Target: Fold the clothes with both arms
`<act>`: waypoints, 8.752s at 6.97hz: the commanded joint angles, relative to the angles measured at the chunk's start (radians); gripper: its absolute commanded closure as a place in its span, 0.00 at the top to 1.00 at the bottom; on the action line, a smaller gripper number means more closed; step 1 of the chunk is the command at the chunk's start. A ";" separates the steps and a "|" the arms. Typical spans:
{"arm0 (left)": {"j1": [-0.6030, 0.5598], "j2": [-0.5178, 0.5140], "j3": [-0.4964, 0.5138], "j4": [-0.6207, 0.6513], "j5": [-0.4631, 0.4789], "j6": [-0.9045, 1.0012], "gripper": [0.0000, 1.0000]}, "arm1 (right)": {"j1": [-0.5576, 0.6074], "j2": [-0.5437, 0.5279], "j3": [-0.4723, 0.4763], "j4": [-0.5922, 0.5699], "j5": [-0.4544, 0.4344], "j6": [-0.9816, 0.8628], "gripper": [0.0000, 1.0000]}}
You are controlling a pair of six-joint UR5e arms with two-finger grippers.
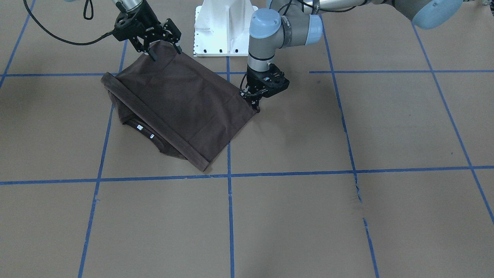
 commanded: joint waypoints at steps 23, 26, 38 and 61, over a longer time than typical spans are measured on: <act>-0.439 -0.103 0.151 -0.153 -0.119 0.575 1.00 | 0.186 0.611 -0.510 -0.569 0.246 -0.282 1.00; -0.439 -0.103 0.151 -0.156 -0.120 0.575 1.00 | 0.168 0.611 -0.510 -0.643 0.263 -0.287 1.00; -0.408 -0.103 0.156 -0.171 -0.117 0.560 1.00 | 0.261 0.419 -0.279 -0.784 0.244 -0.483 1.00; -0.405 -0.065 0.162 -0.224 -0.116 0.563 1.00 | 0.232 0.524 -0.435 -0.516 0.257 -0.495 0.00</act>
